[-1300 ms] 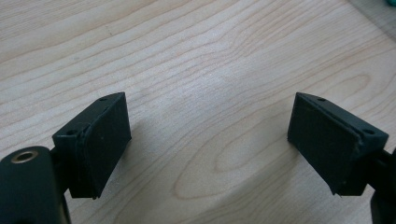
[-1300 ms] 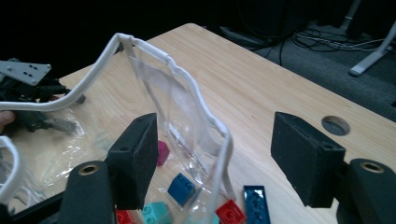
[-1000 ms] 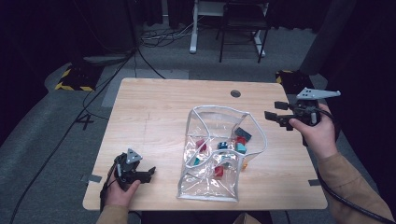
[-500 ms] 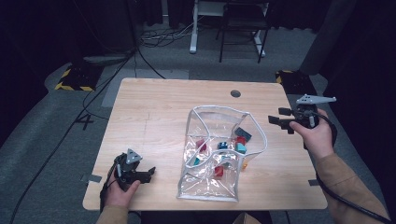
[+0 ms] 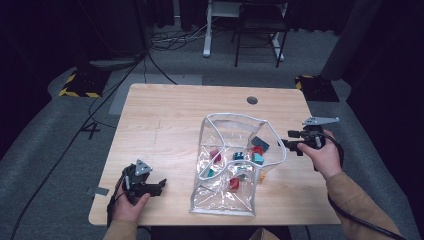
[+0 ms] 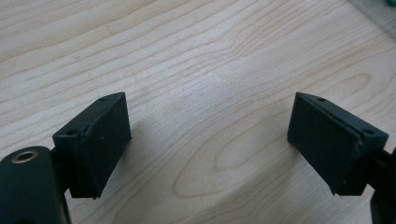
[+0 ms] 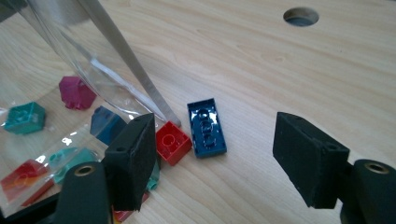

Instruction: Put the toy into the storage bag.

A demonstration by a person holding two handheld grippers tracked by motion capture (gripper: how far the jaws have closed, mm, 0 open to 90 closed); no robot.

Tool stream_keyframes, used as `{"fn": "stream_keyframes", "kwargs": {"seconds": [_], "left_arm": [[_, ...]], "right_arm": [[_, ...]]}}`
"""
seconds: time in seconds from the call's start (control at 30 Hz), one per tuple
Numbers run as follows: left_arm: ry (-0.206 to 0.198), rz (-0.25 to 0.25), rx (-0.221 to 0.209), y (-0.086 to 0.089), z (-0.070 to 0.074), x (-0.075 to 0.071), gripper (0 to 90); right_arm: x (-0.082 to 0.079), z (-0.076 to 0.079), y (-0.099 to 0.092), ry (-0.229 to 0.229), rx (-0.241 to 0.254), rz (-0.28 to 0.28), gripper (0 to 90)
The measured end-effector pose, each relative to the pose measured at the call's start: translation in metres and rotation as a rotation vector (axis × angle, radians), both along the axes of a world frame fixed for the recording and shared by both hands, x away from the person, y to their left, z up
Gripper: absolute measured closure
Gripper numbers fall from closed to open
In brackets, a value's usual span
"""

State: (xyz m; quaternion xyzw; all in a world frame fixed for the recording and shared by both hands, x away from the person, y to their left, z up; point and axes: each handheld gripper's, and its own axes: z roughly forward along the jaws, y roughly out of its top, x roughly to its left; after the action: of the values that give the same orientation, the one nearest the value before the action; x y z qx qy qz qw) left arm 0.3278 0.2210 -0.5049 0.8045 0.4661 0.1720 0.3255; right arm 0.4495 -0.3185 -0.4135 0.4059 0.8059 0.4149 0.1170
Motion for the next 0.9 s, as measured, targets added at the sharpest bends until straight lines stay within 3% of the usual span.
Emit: {"fn": "stream_keyframes", "kwargs": {"seconds": [0.4, 0.53, 0.57, 0.9], "left_arm": [[0.000, 0.000, 0.000, 0.000, 0.000, 0.000, 13.6], [0.000, 0.000, 0.000, 0.000, 0.000, 0.000, 13.6], [0.000, 0.000, 0.000, 0.000, 0.000, 0.000, 13.6], [0.000, 0.000, 0.000, 0.000, 0.000, 0.000, 13.6]], "right_arm": [[0.002, -0.042, 0.019, 0.066, -0.026, 0.034, 31.1], [0.006, -0.050, 0.024, 0.062, -0.065, 0.042, 36.7], [0.009, -0.055, 0.026, 0.057, -0.094, 0.039, 38.6], [0.022, -0.071, 0.035, 0.047, -0.151, 0.051, 47.2]]}}
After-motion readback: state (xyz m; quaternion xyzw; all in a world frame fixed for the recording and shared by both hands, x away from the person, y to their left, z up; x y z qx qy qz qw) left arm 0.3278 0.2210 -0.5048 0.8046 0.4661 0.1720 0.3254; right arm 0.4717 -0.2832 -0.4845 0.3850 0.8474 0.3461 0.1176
